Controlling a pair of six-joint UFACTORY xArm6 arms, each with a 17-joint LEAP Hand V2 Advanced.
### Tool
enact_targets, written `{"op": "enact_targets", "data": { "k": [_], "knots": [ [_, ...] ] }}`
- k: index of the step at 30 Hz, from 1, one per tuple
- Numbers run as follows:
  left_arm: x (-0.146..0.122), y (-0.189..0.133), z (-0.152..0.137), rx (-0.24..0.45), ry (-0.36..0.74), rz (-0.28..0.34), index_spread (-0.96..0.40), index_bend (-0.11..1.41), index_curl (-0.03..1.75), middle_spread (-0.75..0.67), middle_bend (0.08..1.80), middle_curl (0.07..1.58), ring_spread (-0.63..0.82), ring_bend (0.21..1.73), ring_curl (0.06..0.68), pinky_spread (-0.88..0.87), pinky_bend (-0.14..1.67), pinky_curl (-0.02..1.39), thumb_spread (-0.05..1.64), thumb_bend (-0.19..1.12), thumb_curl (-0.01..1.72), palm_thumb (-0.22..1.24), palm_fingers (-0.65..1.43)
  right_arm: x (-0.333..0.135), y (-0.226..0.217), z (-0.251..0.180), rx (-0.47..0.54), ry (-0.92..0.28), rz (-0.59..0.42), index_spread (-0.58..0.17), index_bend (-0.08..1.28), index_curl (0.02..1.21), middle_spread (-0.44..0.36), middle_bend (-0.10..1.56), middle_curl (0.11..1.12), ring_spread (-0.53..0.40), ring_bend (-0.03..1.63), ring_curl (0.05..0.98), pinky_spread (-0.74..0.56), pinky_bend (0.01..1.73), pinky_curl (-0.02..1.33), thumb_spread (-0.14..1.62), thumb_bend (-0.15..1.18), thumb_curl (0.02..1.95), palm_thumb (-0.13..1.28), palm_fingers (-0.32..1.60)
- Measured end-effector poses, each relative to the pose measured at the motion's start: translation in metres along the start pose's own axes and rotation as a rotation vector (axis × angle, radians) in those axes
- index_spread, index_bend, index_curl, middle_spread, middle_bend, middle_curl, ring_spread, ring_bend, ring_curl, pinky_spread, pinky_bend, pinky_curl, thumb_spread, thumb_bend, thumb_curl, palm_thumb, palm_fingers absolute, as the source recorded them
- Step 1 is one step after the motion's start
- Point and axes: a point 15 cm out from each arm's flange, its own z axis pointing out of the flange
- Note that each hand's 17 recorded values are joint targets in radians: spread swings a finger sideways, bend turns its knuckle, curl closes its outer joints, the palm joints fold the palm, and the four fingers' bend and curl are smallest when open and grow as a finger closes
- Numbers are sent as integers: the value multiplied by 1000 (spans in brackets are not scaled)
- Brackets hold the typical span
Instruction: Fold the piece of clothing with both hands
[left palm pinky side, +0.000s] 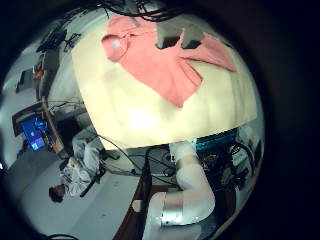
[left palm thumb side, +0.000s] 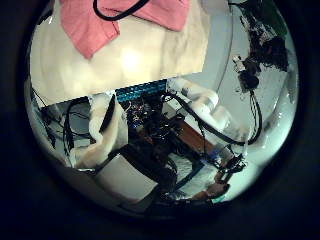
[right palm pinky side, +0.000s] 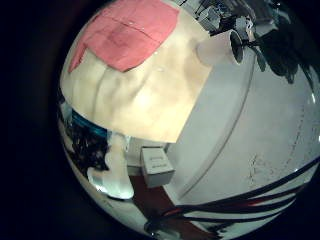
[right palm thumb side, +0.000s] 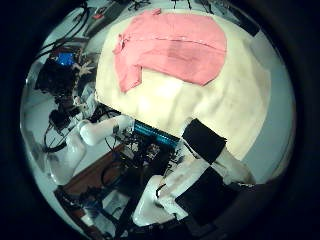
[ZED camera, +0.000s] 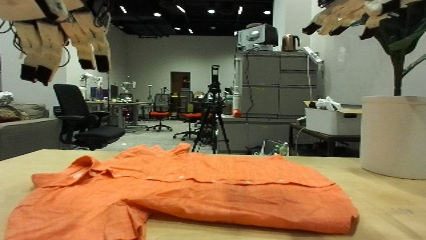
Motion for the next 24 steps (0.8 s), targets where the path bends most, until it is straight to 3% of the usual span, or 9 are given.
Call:
{"op": "enact_targets", "data": {
  "k": [11,19,24],
  "knots": [
    [-3,3,4,3,30,-26,167,154,269,360,199,329,510,453,224,447,354,318,1111,-18,358,629,-2,4,1,1,-6,8,-11,-346,172,309,9,188,317,196,221,261,322,304,302,1230,-15,276,619,205],
    [-8,-8,30,6,-16,-8,167,155,270,336,198,333,505,453,224,446,352,318,1111,-20,359,630,4,1,-4,3,-3,-2,-4,-345,161,301,12,196,321,194,254,267,319,304,302,1232,-15,274,618,223],
    [-16,-25,64,7,-46,-3,167,154,271,295,182,325,496,462,227,446,364,322,1110,-31,352,599,-15,0,-9,7,-13,-5,-5,-340,164,298,17,194,326,193,266,269,316,304,302,1232,-15,274,619,228]
  ]
}}
